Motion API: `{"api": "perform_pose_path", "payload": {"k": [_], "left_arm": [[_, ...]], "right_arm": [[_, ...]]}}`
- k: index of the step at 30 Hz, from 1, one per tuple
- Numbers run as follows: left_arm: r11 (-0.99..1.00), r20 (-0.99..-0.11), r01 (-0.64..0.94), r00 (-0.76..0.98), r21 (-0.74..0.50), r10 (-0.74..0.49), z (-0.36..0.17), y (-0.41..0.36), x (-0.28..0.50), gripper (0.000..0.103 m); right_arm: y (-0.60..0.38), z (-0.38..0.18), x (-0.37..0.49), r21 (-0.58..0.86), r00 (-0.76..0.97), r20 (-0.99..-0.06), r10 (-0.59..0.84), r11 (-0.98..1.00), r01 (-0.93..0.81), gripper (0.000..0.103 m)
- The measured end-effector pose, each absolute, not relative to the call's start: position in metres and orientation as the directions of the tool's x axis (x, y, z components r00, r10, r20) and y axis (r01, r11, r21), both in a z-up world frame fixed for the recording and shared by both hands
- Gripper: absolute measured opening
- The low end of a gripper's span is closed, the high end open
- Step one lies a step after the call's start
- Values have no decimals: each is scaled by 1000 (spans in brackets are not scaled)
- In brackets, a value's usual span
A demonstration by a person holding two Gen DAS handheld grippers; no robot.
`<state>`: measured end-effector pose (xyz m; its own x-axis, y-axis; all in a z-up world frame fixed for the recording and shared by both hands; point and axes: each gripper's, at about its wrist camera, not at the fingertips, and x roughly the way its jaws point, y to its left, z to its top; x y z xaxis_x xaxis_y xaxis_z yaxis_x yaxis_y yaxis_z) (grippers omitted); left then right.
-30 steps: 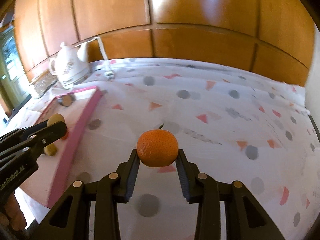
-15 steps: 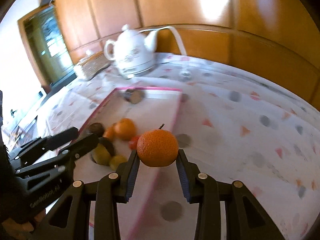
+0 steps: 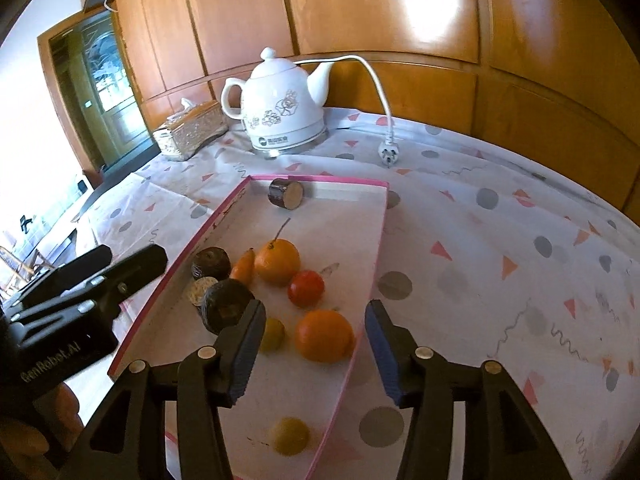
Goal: Organize fruits
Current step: 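Open both tools to drop the potato and orange into the tray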
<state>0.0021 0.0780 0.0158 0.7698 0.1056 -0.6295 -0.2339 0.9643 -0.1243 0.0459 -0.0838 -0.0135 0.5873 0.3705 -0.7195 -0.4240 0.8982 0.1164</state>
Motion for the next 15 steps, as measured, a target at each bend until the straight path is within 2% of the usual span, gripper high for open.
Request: {"api": "perform_pose_path", "payload": {"k": [6, 10, 15], "left_arm": [[965, -618, -231, 779, -120, 110, 21, 73, -5, 94], [967, -613, -229, 782, -111, 115, 24, 69, -10, 102], [968, -604, -226, 788, -106, 118, 27, 66, -17, 103]], "right_arm": [[-91, -12, 34, 97, 624, -704, 338, 917, -387, 53], [-94, -10, 28, 98, 642, -692, 329, 924, -369, 55], [-94, -9, 22, 85, 656, -684, 319, 928, -362, 57]]}}
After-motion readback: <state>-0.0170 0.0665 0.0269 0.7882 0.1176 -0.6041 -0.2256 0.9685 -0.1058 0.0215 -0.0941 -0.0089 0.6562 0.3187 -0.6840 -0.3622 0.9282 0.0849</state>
